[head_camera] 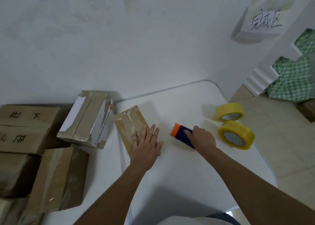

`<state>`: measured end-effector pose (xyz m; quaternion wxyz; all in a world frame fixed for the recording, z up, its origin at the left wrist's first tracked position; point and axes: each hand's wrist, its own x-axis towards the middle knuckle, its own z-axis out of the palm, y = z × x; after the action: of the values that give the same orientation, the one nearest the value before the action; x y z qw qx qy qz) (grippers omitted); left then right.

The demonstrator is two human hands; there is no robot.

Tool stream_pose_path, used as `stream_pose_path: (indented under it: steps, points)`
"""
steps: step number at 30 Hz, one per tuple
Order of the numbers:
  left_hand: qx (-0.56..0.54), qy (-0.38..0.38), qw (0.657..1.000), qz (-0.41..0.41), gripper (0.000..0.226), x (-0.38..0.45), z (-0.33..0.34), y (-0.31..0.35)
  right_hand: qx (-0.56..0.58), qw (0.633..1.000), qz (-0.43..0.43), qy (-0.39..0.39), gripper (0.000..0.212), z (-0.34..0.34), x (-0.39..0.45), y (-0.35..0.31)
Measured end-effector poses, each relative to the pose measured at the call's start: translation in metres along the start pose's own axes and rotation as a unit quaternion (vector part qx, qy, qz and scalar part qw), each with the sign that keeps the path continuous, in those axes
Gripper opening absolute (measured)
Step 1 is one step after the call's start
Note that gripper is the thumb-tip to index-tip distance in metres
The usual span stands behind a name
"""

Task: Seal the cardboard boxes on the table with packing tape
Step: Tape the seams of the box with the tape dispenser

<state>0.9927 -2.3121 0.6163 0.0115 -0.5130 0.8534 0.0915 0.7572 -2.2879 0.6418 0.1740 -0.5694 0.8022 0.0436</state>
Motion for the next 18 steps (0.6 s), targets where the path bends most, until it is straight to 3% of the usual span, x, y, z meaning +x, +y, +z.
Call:
stream_pose_path:
  steps: [3, 7, 9, 13, 16, 18]
  points:
    - [0.009, 0.014, 0.999, 0.036, 0.066, -0.012, 0.003, 0.004, -0.034, 0.997, 0.055, 0.044, 0.049, -0.016, 0.013, 0.024]
    - [0.003, 0.003, 0.999, 0.041, 0.067, -0.005, 0.004, -0.003, 0.107, 0.989, 0.038, 0.093, 0.039, -0.012, 0.018, 0.028]
    - [-0.003, -0.008, 0.999, 0.05, 0.072, -0.001, 0.001, -0.008, 0.11, 0.987, 0.033, 0.114, 0.036, -0.001, 0.016, 0.016]
    - [-0.014, -0.021, 0.998, 0.056, 0.083, -0.002, -0.003, -0.006, 0.126, 0.989, 0.038, 0.064, 0.03, 0.034, 0.007, 0.005]
    - [-0.015, -0.026, 0.998, 0.052, 0.077, -0.001, -0.004, -0.008, 0.137, 0.99, 0.034, 0.012, 0.035, 0.055, -0.001, 0.003]
    - [-0.013, -0.022, 0.998, 0.052, 0.073, -0.001, -0.002, -0.008, 0.202, 0.978, 0.031, 0.052, 0.034, 0.059, -0.007, 0.002]
